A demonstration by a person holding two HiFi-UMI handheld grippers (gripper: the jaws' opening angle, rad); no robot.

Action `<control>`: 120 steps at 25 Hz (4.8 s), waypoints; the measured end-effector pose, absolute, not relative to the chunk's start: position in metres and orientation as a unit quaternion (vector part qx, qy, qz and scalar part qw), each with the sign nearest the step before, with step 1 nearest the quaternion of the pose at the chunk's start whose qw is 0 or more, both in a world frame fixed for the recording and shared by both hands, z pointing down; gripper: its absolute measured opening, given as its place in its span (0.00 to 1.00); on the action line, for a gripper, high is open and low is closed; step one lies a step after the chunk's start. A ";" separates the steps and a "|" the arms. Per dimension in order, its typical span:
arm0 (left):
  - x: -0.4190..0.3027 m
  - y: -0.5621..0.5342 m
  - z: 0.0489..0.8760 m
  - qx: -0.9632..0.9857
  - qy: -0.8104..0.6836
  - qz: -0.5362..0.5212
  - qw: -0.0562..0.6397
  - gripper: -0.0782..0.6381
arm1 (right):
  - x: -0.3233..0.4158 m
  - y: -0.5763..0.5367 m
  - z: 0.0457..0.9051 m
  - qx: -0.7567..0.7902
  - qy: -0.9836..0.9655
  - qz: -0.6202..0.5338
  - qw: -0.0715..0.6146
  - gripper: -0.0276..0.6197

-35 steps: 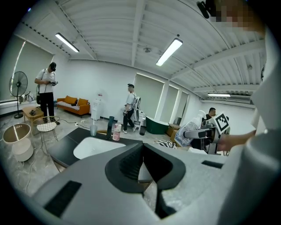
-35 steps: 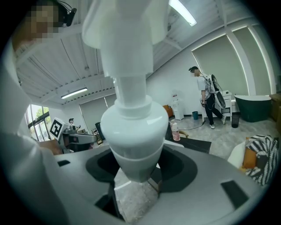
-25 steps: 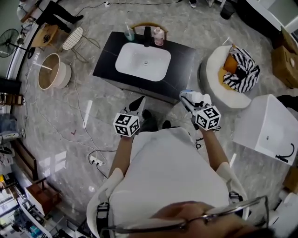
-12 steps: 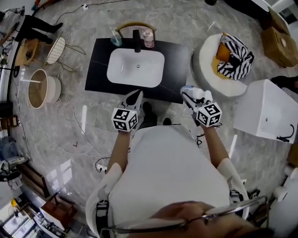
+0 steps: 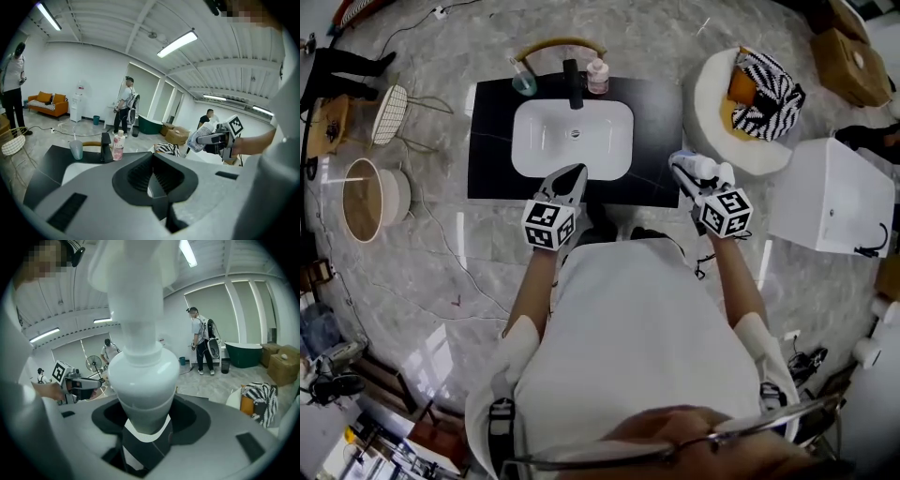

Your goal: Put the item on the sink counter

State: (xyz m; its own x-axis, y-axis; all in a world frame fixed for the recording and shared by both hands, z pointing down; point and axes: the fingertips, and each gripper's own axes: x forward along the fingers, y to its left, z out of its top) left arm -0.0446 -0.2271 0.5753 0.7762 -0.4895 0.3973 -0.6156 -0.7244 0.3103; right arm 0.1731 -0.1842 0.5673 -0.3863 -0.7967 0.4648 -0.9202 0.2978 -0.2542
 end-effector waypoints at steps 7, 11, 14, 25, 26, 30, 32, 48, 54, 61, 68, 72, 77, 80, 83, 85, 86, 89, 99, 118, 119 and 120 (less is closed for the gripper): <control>-0.056 -0.258 0.588 0.923 -0.277 0.154 0.216 0.12 | 0.165 -0.220 0.585 0.559 -0.777 0.252 0.139 0.43; -0.058 -0.267 0.600 0.918 -0.282 0.150 0.234 0.12 | 0.167 -0.236 0.600 0.564 -0.769 0.256 0.157 0.43; -0.055 -0.271 0.608 0.914 -0.285 0.148 0.248 0.12 | 0.171 -0.251 0.610 0.563 -0.767 0.256 0.172 0.43; -0.058 -0.298 0.623 0.894 -0.335 0.143 0.260 0.12 | 0.174 -0.310 0.673 0.533 -0.772 0.265 0.221 0.43; -0.057 -0.301 0.625 0.892 -0.339 0.145 0.260 0.12 | 0.174 -0.316 0.681 0.531 -0.772 0.265 0.227 0.43; -0.048 -0.306 0.632 0.883 -0.356 0.149 0.267 0.12 | 0.181 -0.339 0.713 0.527 -0.769 0.268 0.243 0.43; -0.043 -0.306 0.633 0.879 -0.362 0.151 0.270 0.12 | 0.185 -0.350 0.729 0.528 -0.766 0.273 0.245 0.43; -0.029 -0.293 0.662 0.846 -0.400 0.175 0.305 0.12 | 0.209 -0.394 0.852 0.540 -0.726 0.310 0.291 0.43; -0.028 -0.286 0.674 0.835 -0.411 0.177 0.319 0.12 | 0.213 -0.397 0.864 0.553 -0.722 0.286 0.301 0.43; -0.026 -0.277 0.675 0.831 -0.417 0.182 0.319 0.12 | 0.209 -0.397 0.857 0.552 -0.730 0.279 0.291 0.45; -0.022 -0.271 0.663 0.833 -0.424 0.180 0.306 0.12 | 0.210 -0.385 0.841 0.545 -0.740 0.279 0.278 0.51; -0.019 -0.262 0.650 0.835 -0.428 0.179 0.297 0.12 | 0.211 -0.369 0.822 0.540 -0.748 0.280 0.266 0.51; -0.020 -0.254 0.641 0.837 -0.434 0.174 0.286 0.12 | 0.211 -0.353 0.795 0.538 -0.758 0.276 0.244 0.50; -0.021 -0.250 0.638 0.838 -0.435 0.170 0.282 0.12 | 0.207 -0.342 0.780 0.531 -0.766 0.285 0.224 0.47; -0.019 -0.248 0.631 0.846 -0.428 0.170 0.268 0.12 | 0.205 -0.332 0.765 0.529 -0.772 0.280 0.216 0.44; -0.018 -0.246 0.624 0.855 -0.418 0.170 0.256 0.12 | 0.202 -0.320 0.755 0.533 -0.771 0.279 0.209 0.42; -0.018 -0.244 0.621 0.859 -0.413 0.168 0.252 0.12 | 0.200 -0.312 0.751 0.535 -0.770 0.281 0.206 0.40; -0.022 -0.238 0.613 0.869 -0.400 0.159 0.243 0.12 | 0.190 -0.284 0.738 0.537 -0.768 0.284 0.201 0.37; -0.070 -0.210 0.590 0.899 -0.350 0.139 0.226 0.12 | 0.130 -0.204 0.688 0.573 -0.750 0.266 0.196 0.27; -0.093 -0.155 0.583 0.941 -0.228 0.123 0.220 0.12 | 0.092 -0.083 0.580 0.663 -0.710 0.172 0.162 0.10; -0.091 -0.152 0.581 0.942 -0.223 0.123 0.219 0.12 | 0.094 -0.077 0.575 0.666 -0.708 0.171 0.160 0.09; -0.087 -0.151 0.578 0.943 -0.218 0.123 0.218 0.12 | 0.096 -0.072 0.569 0.668 -0.707 0.171 0.156 0.09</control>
State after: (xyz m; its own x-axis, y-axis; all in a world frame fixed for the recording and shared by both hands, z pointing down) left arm -0.0873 -0.1515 0.5778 0.8749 -0.3581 0.3261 -0.4648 -0.8102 0.3571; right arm 0.0960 -0.0722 0.5690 -0.0581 -0.8918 0.4486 -0.9983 0.0484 -0.0331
